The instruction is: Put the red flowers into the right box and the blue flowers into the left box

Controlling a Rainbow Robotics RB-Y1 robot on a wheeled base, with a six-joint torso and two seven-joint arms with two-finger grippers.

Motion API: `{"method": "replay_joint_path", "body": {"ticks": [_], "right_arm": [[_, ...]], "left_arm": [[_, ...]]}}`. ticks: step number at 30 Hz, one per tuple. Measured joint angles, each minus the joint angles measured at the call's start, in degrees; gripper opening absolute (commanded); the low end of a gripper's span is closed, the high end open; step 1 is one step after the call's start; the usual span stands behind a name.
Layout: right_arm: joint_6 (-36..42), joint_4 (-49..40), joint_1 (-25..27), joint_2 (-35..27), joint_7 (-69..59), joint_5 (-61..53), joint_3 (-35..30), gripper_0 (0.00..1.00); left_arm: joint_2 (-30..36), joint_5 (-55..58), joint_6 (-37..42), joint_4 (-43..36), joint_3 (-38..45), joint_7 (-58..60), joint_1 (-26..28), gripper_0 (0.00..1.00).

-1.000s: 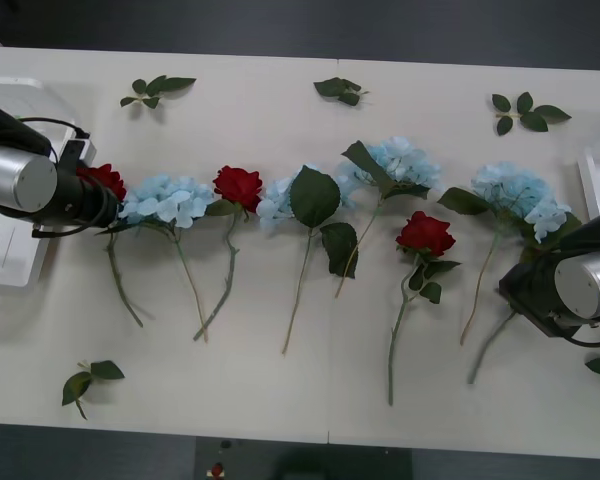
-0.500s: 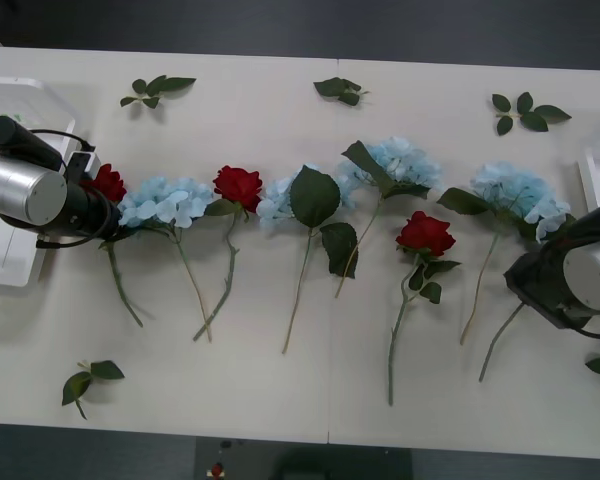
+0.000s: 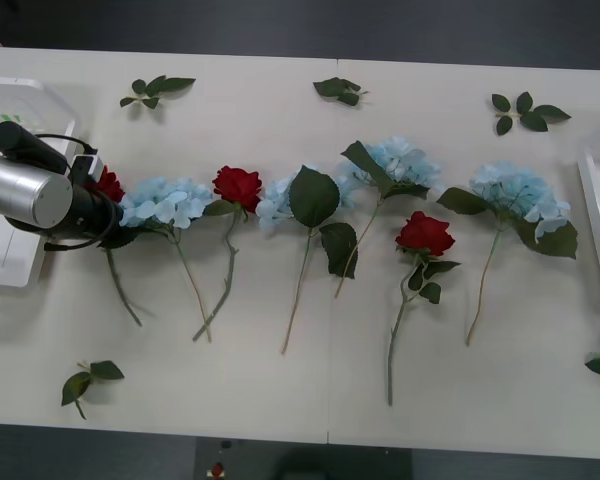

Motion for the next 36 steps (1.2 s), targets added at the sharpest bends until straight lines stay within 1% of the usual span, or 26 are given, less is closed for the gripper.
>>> {"method": "replay_joint_path", "body": {"ticks": [4,9,12,16,20,23,26,29,33,36], "right_arm": [[0.98,1.47,0.0,-1.81,6.98,-1.6,-5.36,0.0],[-0.32,7.15,-0.02,-2.61,17.32,-2.68,-12.95,0.0],[-2.44,12.48,-0.85,-3.43,21.67,-2.67,-15.19,0.0],[-6.6,21.79,-4.2,-6.12,29.06,-2.65,-14.56,0.0],[-11.01,33.3,-10.16,-8.15,36.21,-2.62,-13.17,0.0],[-15.06,41.23,-14.82,-8.65,41.65,-1.97,-12.53,0.0],[-19.37,47.42,-18.02,-8.7,45.26,-1.42,-11.19,0.0],[-24.56,53.72,-19.87,-8.73,48.77,-1.49,-9.08,0.0],[-31.31,60.72,-20.55,-8.72,53.58,-2.23,-6.28,0.0],[-32.52,63.43,-20.51,-8.68,53.88,-2.19,-5.55,0.0]], "left_arm": [[-0.01,-0.08,0.0,0.08,0.0,0.33,0.0,0.1],[-0.02,-0.1,0.0,0.09,0.0,0.61,0.0,0.05],[-0.03,-0.28,0.0,0.09,0.0,1.71,0.0,0.03],[0.06,-0.31,-0.01,-0.62,0.0,1.82,0.0,0.0],[1.71,1.93,0.6,-4.81,0.35,1.89,0.0,0.0],[3.62,5.81,3.99,-9.12,3.19,1.96,0.0,0.0],[5.09,8.99,7.97,-13.05,8.11,1.97,0.0,0.0],[6.71,12.87,11.21,-16.73,13.2,1.98,0.01,0.0],[9.07,18.51,15.69,-21.39,18.68,1.99,0.0,0.0],[9.81,21.72,17.09,-24.33,21.38,2.15,0.0,0.0]]}}
